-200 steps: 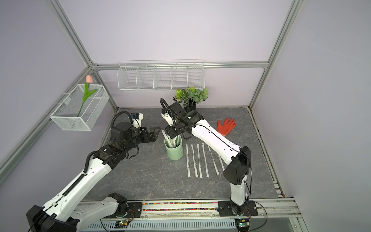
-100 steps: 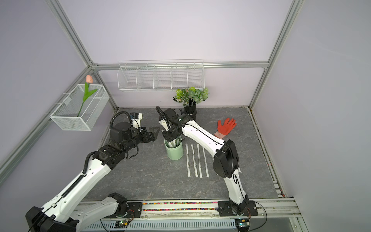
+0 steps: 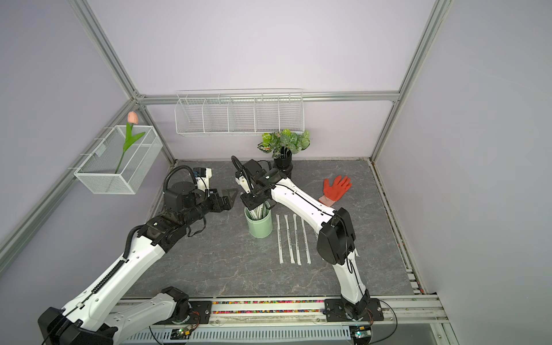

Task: Take the straws out of the storage container
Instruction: Pick up the straw from the container.

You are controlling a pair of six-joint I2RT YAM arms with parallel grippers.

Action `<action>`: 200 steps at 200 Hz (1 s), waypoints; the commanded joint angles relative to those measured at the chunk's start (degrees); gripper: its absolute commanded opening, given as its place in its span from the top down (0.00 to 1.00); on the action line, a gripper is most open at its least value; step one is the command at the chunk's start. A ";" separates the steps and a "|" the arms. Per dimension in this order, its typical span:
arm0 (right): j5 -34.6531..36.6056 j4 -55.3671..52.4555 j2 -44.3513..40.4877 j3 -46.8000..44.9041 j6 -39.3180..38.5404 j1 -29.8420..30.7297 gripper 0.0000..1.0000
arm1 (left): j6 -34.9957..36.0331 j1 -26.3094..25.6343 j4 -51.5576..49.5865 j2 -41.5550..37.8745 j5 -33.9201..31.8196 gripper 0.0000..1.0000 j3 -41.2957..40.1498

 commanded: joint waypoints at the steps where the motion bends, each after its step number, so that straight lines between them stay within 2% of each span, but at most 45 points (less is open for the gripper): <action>1: -1.08 0.45 1.45 1.54 -0.64 0.16 0.74 | 0.23 -0.28 0.37 -0.22 0.20 0.00 -0.48; 111: -0.79 0.23 2.20 1.55 -0.03 -0.46 0.79 | 0.25 -0.30 0.36 0.01 0.60 0.00 -0.40; 200: -0.15 -0.57 -1.60 0.06 0.41 -0.46 0.82 | 0.07 -0.29 0.54 0.13 1.02 0.00 -0.40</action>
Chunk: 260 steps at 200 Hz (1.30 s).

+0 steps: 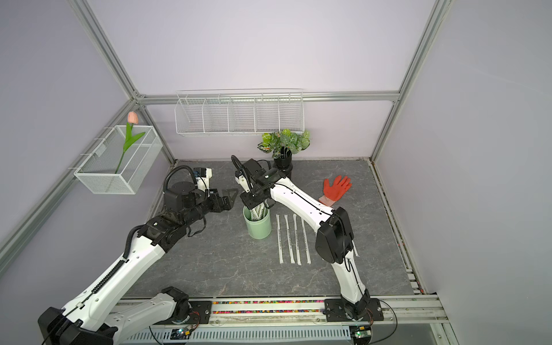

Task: Take the straws out of the storage container
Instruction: Pick up the straw from the container.

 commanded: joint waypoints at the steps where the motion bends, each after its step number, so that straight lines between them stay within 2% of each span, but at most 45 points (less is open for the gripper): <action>1: -0.16 -0.68 -2.79 -0.92 0.32 -0.11 0.82 | 0.11 -0.32 0.58 0.09 0.69 0.00 -0.40; 50: -0.06 -0.47 -4.38 -2.68 0.87 -0.03 0.83 | 0.04 -0.30 0.71 0.13 0.94 0.00 -0.40; 83: -0.19 0.26 -5.64 -3.69 1.03 -0.03 0.88 | 0.05 -0.32 0.66 0.24 1.12 0.00 -0.37; 211: 1.74 -1.33 -11.74 -3.77 0.53 0.14 0.88 | -0.03 -0.35 0.79 0.25 1.30 0.00 -0.37; 260: 3.25 -4.45 -16.48 -0.41 0.28 0.15 0.89 | -0.25 -0.36 0.86 0.50 1.56 0.00 -0.36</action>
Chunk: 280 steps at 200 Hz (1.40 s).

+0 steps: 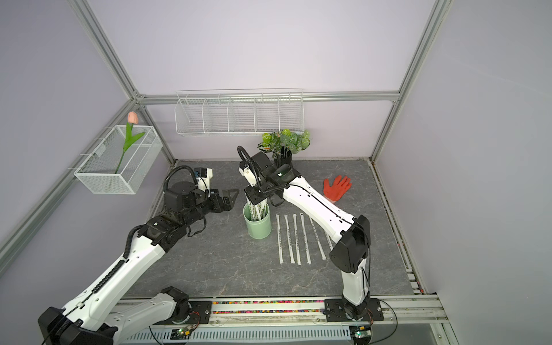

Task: Take the straws out of the storage container
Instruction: Pick up the straw from the container, then place the straw at the center of the board.

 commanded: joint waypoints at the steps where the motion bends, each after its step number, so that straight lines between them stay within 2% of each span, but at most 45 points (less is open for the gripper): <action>1: 1.37 -3.07 -5.36 2.40 -0.24 0.13 0.89 | -0.25 -0.31 0.81 0.41 0.56 0.00 -0.38; 83: 2.61 -4.18 -18.83 3.16 1.29 -0.57 0.89 | -0.73 -0.31 1.19 0.51 1.29 0.00 -0.48; 105: 5.00 -4.90 -22.97 1.24 1.60 -1.07 0.89 | -0.73 -0.28 1.22 0.53 1.35 0.00 -0.48; 122: 9.43 -7.41 -25.61 -0.72 1.51 -2.31 0.89 | -0.63 -0.30 1.17 0.75 1.31 0.00 -0.43; 160: 16.11 -12.79 -30.66 -10.69 1.49 -10.65 0.90 | -0.02 -0.25 0.70 1.06 1.22 0.00 -0.14; 198: 16.14 -13.93 -32.42 -22.32 1.27 -22.20 0.91 | 0.48 -0.29 0.52 0.48 1.13 0.00 -0.02; 226: 18.13 -14.71 -29.03 -25.26 0.60 -28.53 0.92 | 0.95 -0.30 0.65 0.20 0.85 0.00 -0.13; 280: 23.73 -18.75 -18.07 -23.81 -1.69 -37.20 0.92 | 2.08 -0.30 -0.10 1.47 1.04 0.00 0.39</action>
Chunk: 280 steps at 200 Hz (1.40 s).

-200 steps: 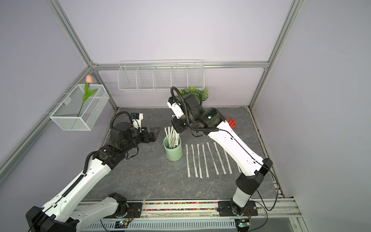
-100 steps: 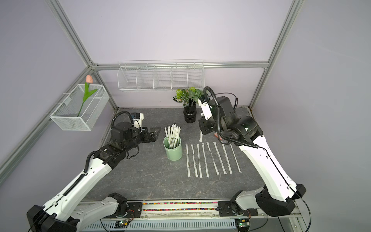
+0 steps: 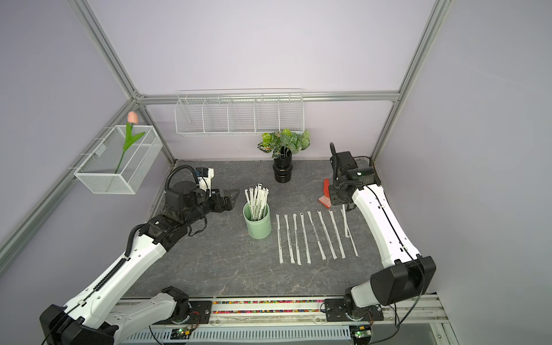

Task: Take the straws out of the storage container
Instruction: Place the straw at the center of the board.

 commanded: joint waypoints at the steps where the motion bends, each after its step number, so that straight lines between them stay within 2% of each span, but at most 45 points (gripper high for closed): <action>1: 3.75 -3.82 4.51 0.62 -1.47 -2.99 0.92 | 1.37 -0.27 -0.47 0.73 0.43 0.00 0.39; 58: 6.53 -5.00 13.82 1.92 -3.18 -7.59 0.92 | 1.71 -0.29 -0.51 1.25 0.43 0.00 0.53; 179: 4.57 -4.13 32.20 8.46 -5.44 -12.71 0.91 | 1.99 -0.29 -0.57 2.50 1.05 0.00 0.70; 280: 3.21 -1.98 39.70 12.11 -6.33 -13.62 0.89 | 1.99 -0.28 -0.34 3.80 1.53 0.00 0.68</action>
